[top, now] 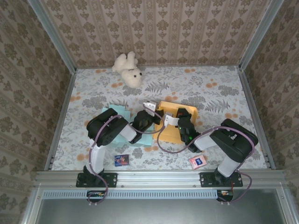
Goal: Fold the paper box
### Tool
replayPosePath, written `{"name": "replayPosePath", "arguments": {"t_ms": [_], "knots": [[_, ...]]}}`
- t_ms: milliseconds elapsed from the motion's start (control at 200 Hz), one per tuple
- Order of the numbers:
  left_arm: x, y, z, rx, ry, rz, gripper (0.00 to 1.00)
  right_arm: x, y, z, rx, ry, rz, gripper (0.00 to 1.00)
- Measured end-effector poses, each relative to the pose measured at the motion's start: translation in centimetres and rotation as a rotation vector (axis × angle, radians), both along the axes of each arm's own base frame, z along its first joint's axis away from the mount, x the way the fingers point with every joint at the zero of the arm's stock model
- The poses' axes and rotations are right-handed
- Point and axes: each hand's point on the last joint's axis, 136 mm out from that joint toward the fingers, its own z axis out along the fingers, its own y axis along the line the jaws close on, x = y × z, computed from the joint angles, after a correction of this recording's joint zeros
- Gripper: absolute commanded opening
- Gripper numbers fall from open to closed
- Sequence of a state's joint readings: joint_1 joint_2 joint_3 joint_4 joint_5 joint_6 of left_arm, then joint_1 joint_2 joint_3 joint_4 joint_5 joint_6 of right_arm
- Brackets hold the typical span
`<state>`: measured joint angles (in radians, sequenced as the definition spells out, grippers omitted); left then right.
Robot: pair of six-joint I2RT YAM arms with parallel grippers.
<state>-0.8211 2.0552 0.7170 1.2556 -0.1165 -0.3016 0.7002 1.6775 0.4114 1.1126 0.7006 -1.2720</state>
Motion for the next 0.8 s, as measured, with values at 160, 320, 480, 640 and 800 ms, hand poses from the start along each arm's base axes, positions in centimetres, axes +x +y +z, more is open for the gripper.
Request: {"name": "replayPosePath", "arguments": {"t_ms": [160,320,480,640,800], "knots": [[0.4,0.6,0.0,0.037,-0.033,0.068,0.03,-0.1,0.5,0.0,0.01,0.0,0.011,0.0],[0.3,0.9,0.0,0.074,-0.057,0.126,0.0,0.0,0.6,0.0,0.023,-0.002,0.013,0.0],[0.3,1.1,0.0,0.088,-0.065,0.158,0.0,0.0,0.9,0.0,0.054,-0.002,0.022,0.11],[0.6,1.5,0.0,0.101,-0.076,0.175,0.0,-0.5,1.8,0.3,0.139,0.023,0.067,0.41],[0.6,1.3,0.0,0.107,-0.093,0.161,0.0,-1.7,2.4,1.3,0.226,0.072,0.119,0.45]]}}
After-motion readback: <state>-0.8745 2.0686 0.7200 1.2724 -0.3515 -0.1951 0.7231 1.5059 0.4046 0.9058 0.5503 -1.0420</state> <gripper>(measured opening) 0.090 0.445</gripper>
